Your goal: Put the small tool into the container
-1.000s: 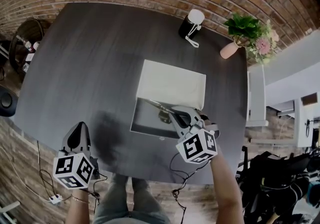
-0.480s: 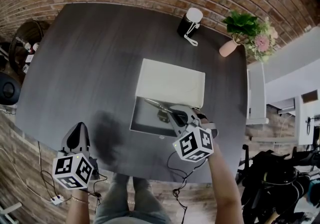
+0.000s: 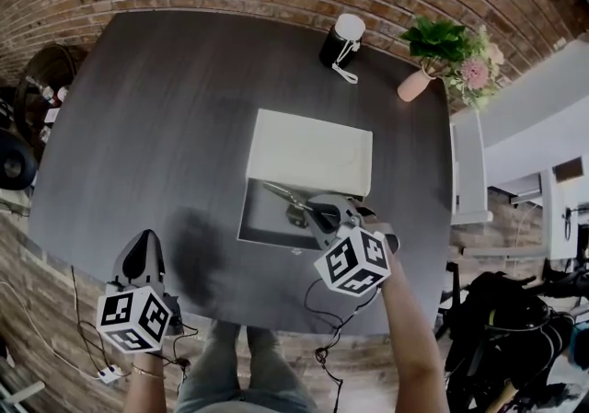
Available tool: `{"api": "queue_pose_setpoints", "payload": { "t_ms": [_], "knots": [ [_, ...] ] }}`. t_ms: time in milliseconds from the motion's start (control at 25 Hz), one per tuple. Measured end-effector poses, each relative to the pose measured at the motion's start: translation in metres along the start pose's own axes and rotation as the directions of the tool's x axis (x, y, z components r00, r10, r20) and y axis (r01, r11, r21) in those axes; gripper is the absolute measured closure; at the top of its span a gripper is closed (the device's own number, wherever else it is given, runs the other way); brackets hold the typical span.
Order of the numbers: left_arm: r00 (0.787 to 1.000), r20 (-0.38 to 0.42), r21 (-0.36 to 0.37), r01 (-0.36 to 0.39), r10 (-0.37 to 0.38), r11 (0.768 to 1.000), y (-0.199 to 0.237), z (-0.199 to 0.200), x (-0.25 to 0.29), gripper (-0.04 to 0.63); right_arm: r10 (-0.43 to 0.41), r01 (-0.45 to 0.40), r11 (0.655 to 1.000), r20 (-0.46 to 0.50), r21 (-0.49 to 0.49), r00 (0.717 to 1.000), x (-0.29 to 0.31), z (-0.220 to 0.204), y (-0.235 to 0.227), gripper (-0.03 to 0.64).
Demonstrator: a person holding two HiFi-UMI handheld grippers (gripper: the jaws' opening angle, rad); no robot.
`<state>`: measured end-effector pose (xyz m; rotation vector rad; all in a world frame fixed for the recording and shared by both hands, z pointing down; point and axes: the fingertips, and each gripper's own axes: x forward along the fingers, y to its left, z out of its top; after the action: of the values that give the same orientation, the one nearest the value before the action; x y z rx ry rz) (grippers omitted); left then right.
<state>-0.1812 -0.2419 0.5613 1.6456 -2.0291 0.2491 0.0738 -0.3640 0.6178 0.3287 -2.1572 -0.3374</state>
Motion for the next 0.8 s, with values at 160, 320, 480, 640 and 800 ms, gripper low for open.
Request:
{"api": "queue_pose_setpoints", "payload": {
  "t_ms": [160, 320, 480, 640, 800],
  "knots": [
    [1.0, -0.006, -0.011, -0.004, 0.004, 1.0, -0.002, 0.003, -0.003, 0.594, 0.063, -0.063, 0.998, -0.028, 0.014, 0.998, 0.001, -0.004, 0.008, 0.573],
    [1.0, -0.023, -0.023, -0.015, 0.015, 1.0, -0.003, 0.009, -0.009, 0.594, 0.107, -0.105, 0.994, -0.055, 0.032, 0.993, 0.002, -0.005, 0.014, 0.553],
    [1.0, -0.003, -0.019, -0.01, 0.01, 1.0, 0.003, 0.007, -0.01, 0.594, 0.151, -0.148, 0.988, -0.079, 0.052, 0.985, 0.003, -0.008, 0.02, 0.535],
    [1.0, -0.016, -0.026, -0.015, 0.015, 1.0, 0.002, 0.01, -0.015, 0.594, 0.19, -0.183, 0.98, -0.102, 0.072, 0.976, 0.004, -0.01, 0.025, 0.509],
    [1.0, -0.005, -0.023, -0.012, 0.012, 1.0, 0.005, 0.011, -0.015, 0.594, 0.222, -0.213, 0.973, -0.115, 0.085, 0.968, 0.005, -0.012, 0.028, 0.483]
  ]
}}
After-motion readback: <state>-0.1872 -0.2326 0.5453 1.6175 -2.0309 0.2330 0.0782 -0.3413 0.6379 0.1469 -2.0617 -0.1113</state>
